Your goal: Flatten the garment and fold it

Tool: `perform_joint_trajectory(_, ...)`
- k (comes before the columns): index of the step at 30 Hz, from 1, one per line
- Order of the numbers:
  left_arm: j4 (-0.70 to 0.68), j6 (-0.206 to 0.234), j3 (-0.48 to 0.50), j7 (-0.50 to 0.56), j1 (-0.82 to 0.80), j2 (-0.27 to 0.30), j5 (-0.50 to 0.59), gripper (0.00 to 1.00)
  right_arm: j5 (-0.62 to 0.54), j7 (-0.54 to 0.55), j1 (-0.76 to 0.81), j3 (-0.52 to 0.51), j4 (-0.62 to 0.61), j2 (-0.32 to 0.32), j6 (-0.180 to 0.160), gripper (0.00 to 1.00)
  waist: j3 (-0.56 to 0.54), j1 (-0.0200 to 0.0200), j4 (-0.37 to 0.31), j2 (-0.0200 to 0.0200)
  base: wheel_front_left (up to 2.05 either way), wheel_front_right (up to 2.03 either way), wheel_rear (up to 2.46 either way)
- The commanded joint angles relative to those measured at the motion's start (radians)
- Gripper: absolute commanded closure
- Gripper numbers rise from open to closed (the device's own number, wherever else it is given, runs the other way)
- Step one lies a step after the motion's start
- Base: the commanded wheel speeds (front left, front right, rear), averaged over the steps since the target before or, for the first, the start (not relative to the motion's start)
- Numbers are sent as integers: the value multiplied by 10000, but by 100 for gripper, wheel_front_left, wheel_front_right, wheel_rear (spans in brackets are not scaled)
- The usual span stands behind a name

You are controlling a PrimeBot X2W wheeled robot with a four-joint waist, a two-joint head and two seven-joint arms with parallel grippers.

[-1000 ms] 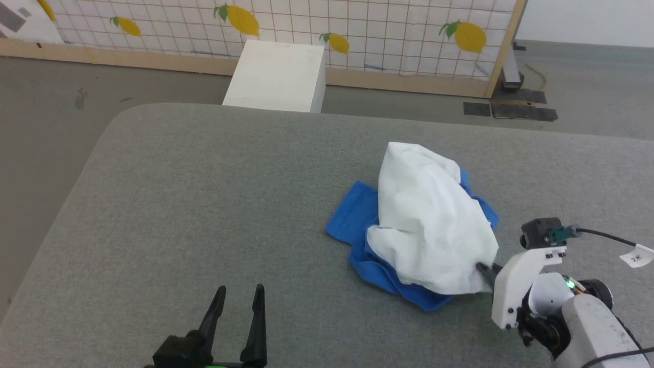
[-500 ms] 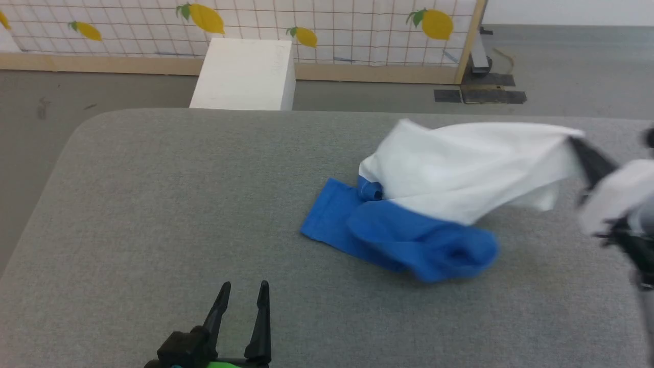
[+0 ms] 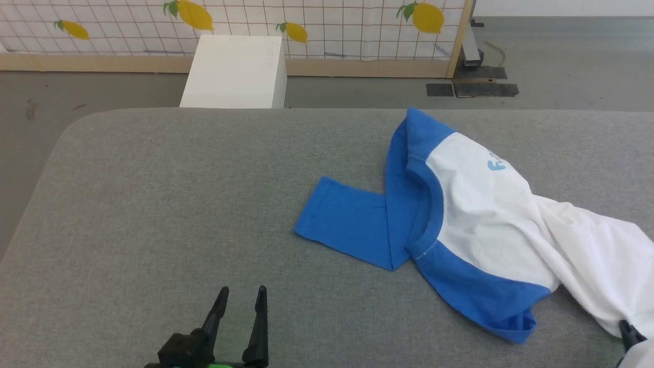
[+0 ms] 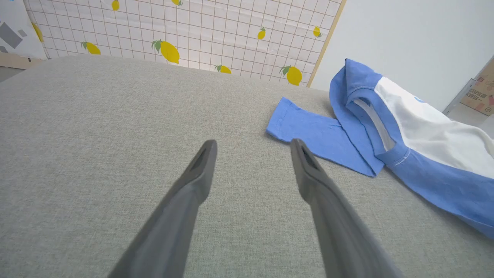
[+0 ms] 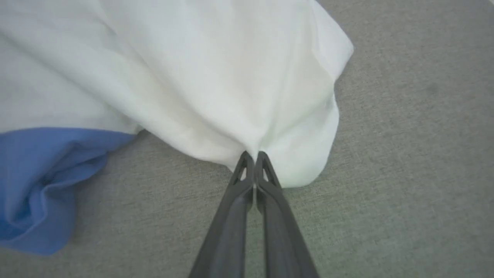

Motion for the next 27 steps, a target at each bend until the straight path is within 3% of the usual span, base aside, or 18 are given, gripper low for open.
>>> perform_joint_trajectory(1, 32, -77, 37, -38, -22, -24, 88, 0, -175, -204, -70, 57, 57, 57, -13, 12, -41, 0, -75, 0, 0, 0, 0)
perform_joint_trajectory(2, 38, -91, 44, -38, -35, -24, 89, 0, -202, -280, -132, 101, 103, 133, -13, 0, -52, 0, -92, 0, 0, 0, 0)
perform_joint_trajectory(6, 65, -108, 70, -38, -69, -24, 75, 0, -237, -436, -617, 338, -287, 80, -13, 0, -100, 0, -180, 0, 0, 0, 0)
perform_joint_trajectory(10, 62, -84, -10, -38, -63, -24, 13, 0, -142, -235, -1160, 723, -1606, -409, -13, 0, -80, 0, -190, 0, 0, 0, 0)
perform_joint_trajectory(16, 101, -41, -162, -38, -156, -24, -154, 0, 495, 1147, -2076, 2070, -3352, -723, -13, 0, 45, 0, -25, 0, 0, 0, 0)
perform_joint_trajectory(22, 136, -57, -249, -38, -315, -24, -217, 0, 610, 3176, -2462, 4083, -2757, -1098, -13, 0, 266, 0, 305, 0, 0, 0, 0)
perform_joint_trajectory(27, 171, -49, -313, -38, -479, -24, -269, 0, 368, 3837, -2755, 5302, -1303, -1350, -13, 0, 446, 0, 701, 0, 0, 0, 0)
